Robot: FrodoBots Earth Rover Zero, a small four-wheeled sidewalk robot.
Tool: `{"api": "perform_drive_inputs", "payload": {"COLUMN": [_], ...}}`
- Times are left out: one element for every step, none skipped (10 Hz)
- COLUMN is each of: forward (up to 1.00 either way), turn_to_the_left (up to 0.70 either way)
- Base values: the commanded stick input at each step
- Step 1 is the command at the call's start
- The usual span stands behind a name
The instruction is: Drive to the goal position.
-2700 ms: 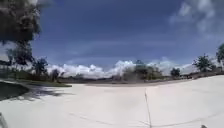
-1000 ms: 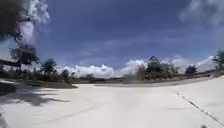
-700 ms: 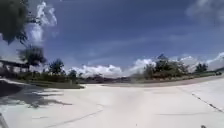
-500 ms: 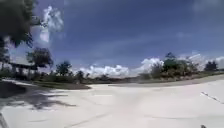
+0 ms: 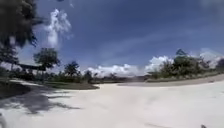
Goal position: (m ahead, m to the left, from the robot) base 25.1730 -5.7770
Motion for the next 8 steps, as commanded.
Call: {"api": "perform_drive_inputs", "payload": {"forward": [0.85,0.85,0.85,0.85,0.85,0.85,0.85,0.85], "turn_to_the_left": [0.04,0.04,0.04,0.1,0.27,0.38,0.04,0.04]}}
